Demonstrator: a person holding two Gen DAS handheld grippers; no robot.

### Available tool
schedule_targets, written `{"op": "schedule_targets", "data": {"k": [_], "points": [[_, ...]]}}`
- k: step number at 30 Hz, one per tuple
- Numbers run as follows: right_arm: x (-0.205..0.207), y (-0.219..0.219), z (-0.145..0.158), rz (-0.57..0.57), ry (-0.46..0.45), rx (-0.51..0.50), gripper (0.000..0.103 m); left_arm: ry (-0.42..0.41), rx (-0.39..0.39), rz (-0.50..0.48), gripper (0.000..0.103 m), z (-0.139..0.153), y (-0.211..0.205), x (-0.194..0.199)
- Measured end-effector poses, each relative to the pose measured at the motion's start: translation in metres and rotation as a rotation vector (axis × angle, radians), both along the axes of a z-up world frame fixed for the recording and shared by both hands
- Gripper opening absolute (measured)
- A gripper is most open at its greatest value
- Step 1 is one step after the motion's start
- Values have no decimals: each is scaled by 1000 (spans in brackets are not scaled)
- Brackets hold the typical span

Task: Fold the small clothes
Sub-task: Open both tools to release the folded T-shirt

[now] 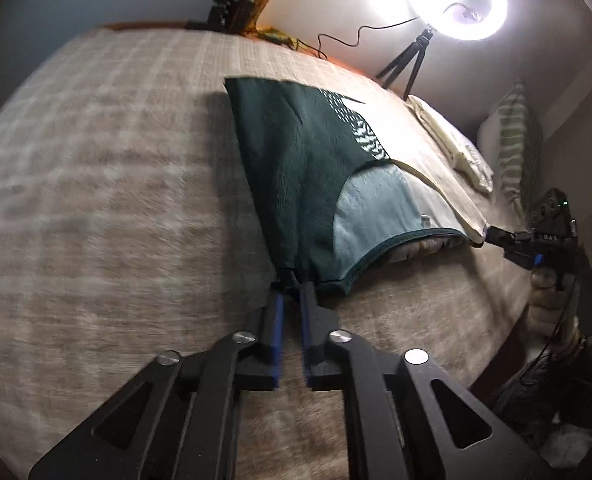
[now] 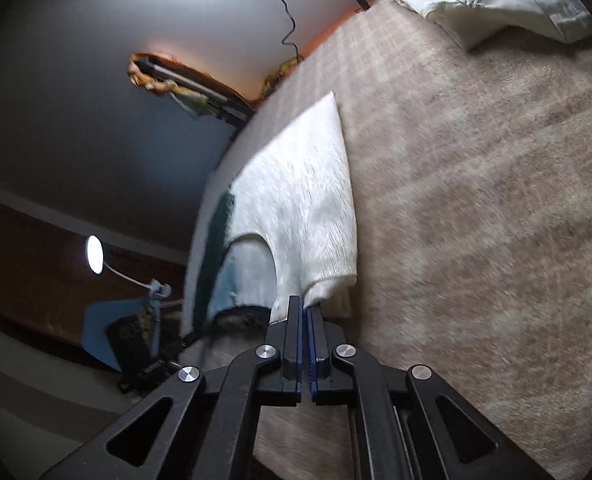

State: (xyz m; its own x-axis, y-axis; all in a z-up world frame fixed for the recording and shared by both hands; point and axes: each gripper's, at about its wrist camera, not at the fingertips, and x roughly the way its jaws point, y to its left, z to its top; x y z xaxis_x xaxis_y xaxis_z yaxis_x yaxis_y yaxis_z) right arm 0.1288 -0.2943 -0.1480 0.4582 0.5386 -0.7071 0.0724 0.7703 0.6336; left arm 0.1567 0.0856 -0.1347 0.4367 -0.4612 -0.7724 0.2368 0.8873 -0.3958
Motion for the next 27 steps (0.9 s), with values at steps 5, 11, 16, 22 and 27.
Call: {"op": "schedule_targets", "data": {"k": [5,11,16,22,27], "points": [[-6,5,21,30,-55,-232,19,-95,-67,51,11,30,19,2],[9,14,58,31,-234,-295,21,-177,-25,58,11,46,0,48],[40,46,50,132,-250,-346,21,-115,7,4,11,19,-21,77],[50,56,3,213,-97,-438,21,-91,135,-101,11,-8,-32,49],[39,49,2,248,-74,-394,22,-73,125,-60,11,-3,-11,36]]}}
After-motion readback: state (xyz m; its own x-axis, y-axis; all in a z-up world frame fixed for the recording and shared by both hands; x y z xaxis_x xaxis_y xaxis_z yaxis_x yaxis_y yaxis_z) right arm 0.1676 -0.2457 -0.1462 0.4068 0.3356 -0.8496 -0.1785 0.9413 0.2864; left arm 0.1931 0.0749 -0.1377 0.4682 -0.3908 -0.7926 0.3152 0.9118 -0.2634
